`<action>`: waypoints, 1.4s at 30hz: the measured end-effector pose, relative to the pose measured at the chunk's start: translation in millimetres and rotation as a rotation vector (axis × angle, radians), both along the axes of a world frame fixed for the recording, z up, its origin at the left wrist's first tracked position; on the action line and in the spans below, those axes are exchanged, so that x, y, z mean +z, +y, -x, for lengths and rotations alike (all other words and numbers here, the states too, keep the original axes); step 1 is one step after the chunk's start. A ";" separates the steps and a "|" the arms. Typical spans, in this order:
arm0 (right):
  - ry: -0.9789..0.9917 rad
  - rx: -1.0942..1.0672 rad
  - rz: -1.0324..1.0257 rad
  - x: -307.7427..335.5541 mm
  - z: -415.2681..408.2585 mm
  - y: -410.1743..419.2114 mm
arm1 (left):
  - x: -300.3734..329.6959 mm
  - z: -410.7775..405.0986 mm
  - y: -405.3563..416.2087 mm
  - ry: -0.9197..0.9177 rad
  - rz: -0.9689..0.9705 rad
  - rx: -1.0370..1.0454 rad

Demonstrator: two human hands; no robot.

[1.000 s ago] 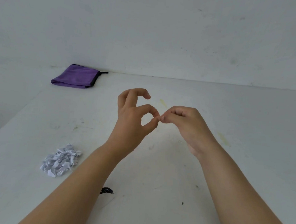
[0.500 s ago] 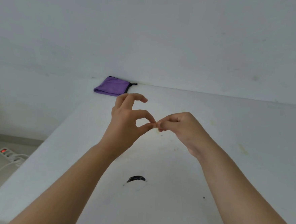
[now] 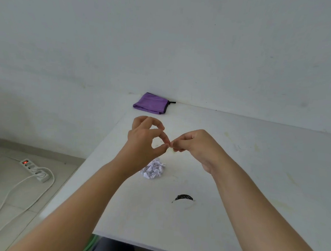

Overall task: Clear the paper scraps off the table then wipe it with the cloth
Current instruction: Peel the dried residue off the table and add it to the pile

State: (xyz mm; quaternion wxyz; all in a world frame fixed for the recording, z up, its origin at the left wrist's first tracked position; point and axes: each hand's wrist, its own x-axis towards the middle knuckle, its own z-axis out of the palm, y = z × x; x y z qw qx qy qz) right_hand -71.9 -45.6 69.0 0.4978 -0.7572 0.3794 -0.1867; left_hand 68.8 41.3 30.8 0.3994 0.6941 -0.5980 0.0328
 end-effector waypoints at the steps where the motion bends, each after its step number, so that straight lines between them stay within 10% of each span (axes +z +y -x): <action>1: -0.001 -0.008 -0.009 -0.6 -1.5 1.0 | -0.3 -1.1 0.5 0.017 -0.012 -0.002; 31: -0.037 -0.099 0.016 -19.3 23.2 -2.1 | -12.8 15.4 -9.3 0.254 -0.135 -0.133; 42: 0.086 -0.442 0.195 -57.0 184.6 -29.4 | -45.2 151.4 -71.1 -0.037 -0.360 -0.487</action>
